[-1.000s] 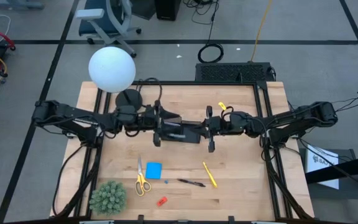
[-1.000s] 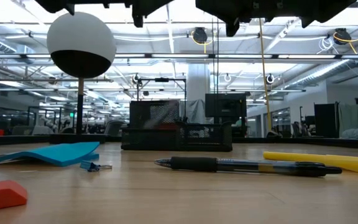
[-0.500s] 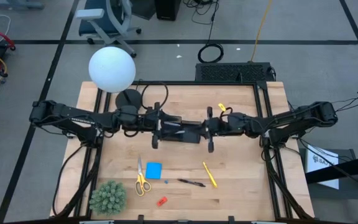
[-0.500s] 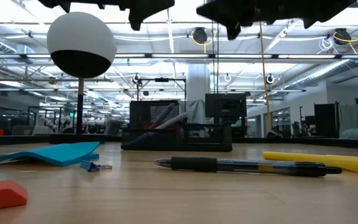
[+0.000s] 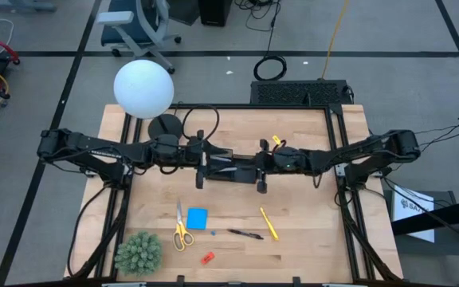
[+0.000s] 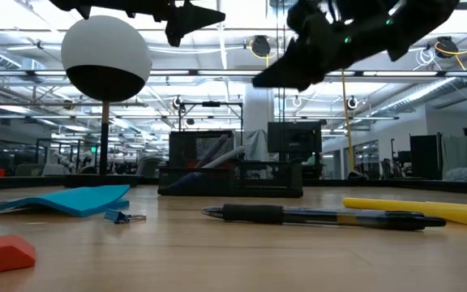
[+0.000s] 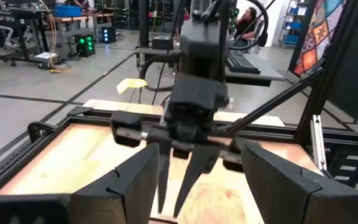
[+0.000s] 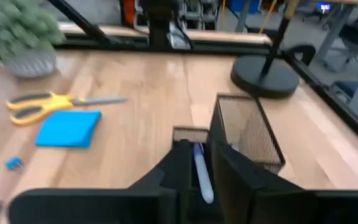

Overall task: Pick and place office supplies into organizer
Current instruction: Put the blue marker pen into the black desk organizer

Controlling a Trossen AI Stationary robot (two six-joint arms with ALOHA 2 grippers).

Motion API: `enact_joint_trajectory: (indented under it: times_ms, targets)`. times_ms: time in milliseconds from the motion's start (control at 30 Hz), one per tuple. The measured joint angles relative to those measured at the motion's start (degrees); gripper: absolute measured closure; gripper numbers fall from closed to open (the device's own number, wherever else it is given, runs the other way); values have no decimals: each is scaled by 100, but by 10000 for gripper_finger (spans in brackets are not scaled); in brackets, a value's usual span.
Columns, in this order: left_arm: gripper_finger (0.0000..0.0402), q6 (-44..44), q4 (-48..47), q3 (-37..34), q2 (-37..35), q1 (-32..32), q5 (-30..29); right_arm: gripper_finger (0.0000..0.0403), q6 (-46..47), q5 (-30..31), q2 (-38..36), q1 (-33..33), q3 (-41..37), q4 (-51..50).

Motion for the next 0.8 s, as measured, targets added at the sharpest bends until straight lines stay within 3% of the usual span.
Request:
enact_joint_trajectory:
  times_ms: [400,800]
  targets:
    - [167,93,-728,-10,-348,52,-154,225,159,-20,747,-385,0,306]
    - [167,94,-976,-2,-441,138,-369,221,380,-253,1607,-525,0,914]
